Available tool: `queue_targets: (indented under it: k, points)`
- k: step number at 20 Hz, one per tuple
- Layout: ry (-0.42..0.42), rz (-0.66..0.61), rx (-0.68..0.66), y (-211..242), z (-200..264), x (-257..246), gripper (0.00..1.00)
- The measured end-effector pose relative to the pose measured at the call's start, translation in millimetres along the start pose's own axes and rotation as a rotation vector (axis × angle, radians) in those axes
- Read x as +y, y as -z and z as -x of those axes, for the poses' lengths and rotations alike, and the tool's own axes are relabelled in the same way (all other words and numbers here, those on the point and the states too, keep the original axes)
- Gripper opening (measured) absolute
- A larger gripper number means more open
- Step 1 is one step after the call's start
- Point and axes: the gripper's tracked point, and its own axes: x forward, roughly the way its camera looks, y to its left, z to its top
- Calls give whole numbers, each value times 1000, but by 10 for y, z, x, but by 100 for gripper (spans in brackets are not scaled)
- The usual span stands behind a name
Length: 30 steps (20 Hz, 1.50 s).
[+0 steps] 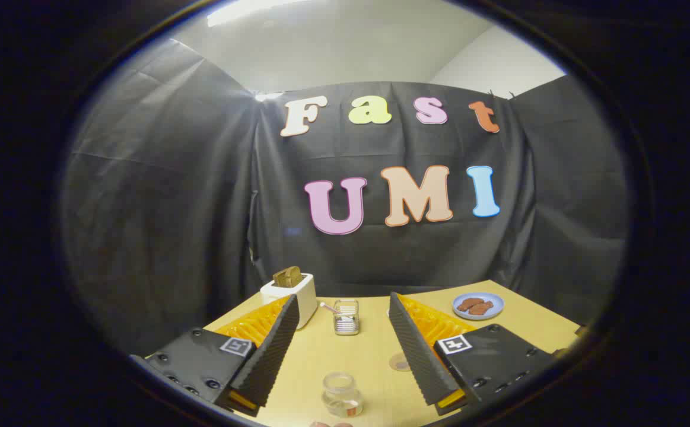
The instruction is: Take the bottle from table, then pour the juice into the cup, finally place the bottle on the coaster
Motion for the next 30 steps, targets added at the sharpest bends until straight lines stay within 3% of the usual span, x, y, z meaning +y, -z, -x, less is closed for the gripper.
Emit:
queue_targets:
  k: [17,30]
  points:
    - [15,6,100,597,-115,12,97]
    - [36,9,345,1877,-45,-1,97]
